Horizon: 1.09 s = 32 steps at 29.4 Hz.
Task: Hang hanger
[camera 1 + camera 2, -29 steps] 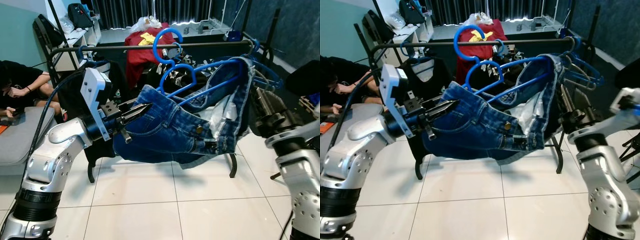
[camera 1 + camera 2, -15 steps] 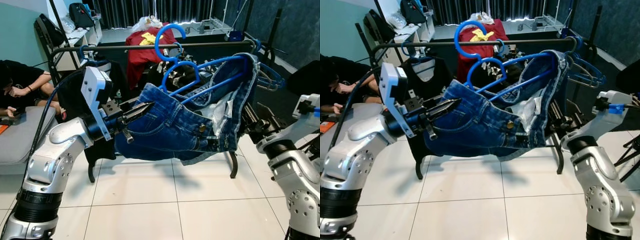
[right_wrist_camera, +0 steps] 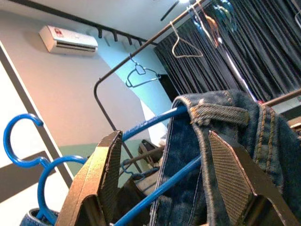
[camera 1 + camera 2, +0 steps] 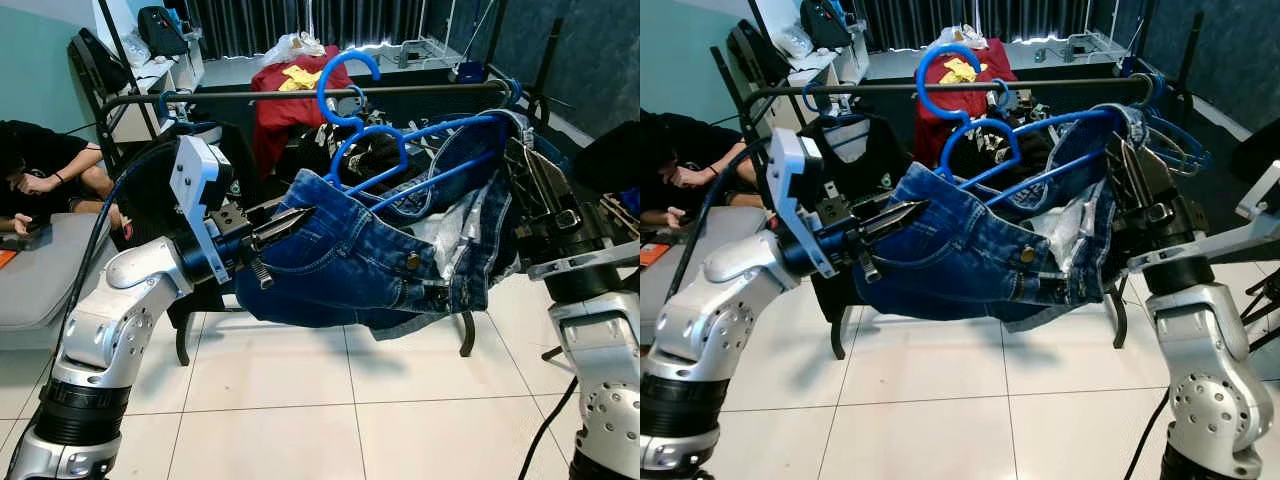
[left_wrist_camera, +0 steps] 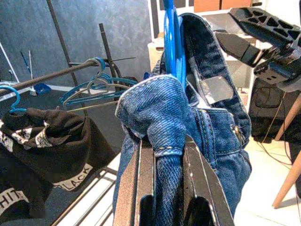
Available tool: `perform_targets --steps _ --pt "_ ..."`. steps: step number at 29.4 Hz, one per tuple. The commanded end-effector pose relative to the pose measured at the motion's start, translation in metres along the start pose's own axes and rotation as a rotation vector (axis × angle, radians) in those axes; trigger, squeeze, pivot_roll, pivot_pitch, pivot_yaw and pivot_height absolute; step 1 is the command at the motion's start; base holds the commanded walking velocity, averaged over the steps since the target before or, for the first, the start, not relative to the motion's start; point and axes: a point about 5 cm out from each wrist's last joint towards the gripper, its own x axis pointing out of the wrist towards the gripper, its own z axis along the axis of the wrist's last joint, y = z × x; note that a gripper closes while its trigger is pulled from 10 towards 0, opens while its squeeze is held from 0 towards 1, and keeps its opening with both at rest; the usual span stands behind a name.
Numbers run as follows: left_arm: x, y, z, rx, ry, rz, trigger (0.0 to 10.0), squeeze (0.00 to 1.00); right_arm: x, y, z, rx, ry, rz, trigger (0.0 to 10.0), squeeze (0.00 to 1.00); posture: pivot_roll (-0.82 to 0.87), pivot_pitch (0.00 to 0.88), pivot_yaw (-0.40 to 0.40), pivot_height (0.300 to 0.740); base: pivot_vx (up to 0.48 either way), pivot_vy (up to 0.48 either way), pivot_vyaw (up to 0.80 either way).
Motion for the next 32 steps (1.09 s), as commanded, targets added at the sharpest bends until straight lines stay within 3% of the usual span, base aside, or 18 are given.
perform_targets --steps 1,3,6,14,15,22,32 --pt "0.005 -0.006 0.014 0.029 -0.066 -0.026 10.0 0.0 0.002 -0.004 -0.015 -0.04 0.089 -0.048 10.0 0.0 -0.16 0.0 0.057 0.74 0.0 0.0 0.0" --pt "0.005 -0.006 0.014 0.029 -0.066 -0.026 10.0 0.0 0.002 -0.004 -0.015 -0.04 0.089 -0.048 10.0 0.0 -0.16 0.0 0.057 0.74 0.0 0.0 0.0" --pt "0.006 -0.008 0.015 0.029 -0.073 -0.03 10.0 0.0 0.004 -0.018 -0.027 -0.127 0.176 -0.146 10.0 0.0 -0.15 0.0 0.053 0.74 0.0 0.0 0.0" --pt "0.007 -0.008 0.018 0.033 -0.085 -0.031 10.0 0.0 0.003 -0.032 -0.036 -0.181 0.234 -0.228 10.0 0.0 -0.15 0.0 0.049 0.74 0.0 0.0 0.0" --pt "0.007 -0.008 0.018 0.034 -0.085 -0.03 10.0 0.0 0.003 -0.034 -0.035 -0.186 0.229 -0.245 0.0 0.0 -0.15 0.0 0.047 0.74 0.0 0.0 0.0" --pt "0.005 -0.006 0.017 0.042 -0.076 -0.021 10.0 0.0 0.003 -0.04 -0.029 -0.194 0.194 -0.284 0.0 0.0 -0.15 0.0 0.046 0.74 0.0 0.0 0.0" --pt "-0.013 0.015 0.006 0.21 0.082 0.008 10.0 0.0 -0.001 -0.057 0.005 -0.271 0.099 -0.37 0.0 0.0 -0.16 0.0 0.052 0.74 0.0 0.0 0.0"
